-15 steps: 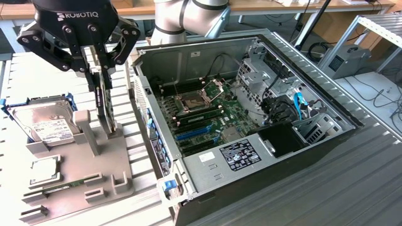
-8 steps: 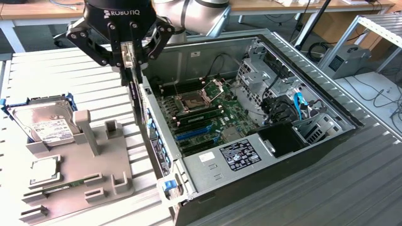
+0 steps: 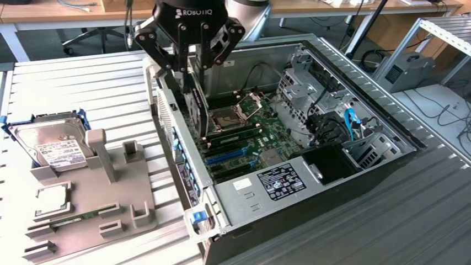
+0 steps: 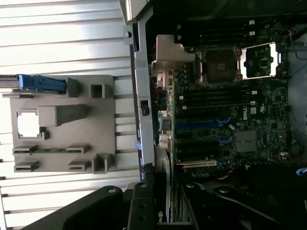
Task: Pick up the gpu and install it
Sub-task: 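Pick up the gpu and move the gpu toward the slot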
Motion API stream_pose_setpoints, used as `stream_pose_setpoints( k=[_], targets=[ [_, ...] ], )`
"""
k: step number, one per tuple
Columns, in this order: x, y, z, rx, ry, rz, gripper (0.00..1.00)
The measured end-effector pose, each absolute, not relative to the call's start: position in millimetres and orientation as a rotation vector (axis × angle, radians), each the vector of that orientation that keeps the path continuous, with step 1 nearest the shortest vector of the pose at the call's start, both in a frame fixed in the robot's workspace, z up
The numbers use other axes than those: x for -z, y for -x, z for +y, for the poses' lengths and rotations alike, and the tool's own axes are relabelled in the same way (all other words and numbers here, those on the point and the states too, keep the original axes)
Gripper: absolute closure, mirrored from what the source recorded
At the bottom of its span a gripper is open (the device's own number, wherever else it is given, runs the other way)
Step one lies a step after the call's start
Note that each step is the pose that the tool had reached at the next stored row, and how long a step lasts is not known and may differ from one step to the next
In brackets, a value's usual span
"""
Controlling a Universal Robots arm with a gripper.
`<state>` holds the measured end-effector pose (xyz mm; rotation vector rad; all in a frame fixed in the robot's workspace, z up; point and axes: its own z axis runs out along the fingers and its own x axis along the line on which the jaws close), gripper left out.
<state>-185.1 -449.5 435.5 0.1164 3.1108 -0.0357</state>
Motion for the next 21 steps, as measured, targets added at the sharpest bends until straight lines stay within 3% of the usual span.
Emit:
stream_pose_setpoints(
  k=[21],
  targets=[
    [-435.4, 152.5, -449.6, 0.036, -0.116, 3.111, 0.74]
  ],
)
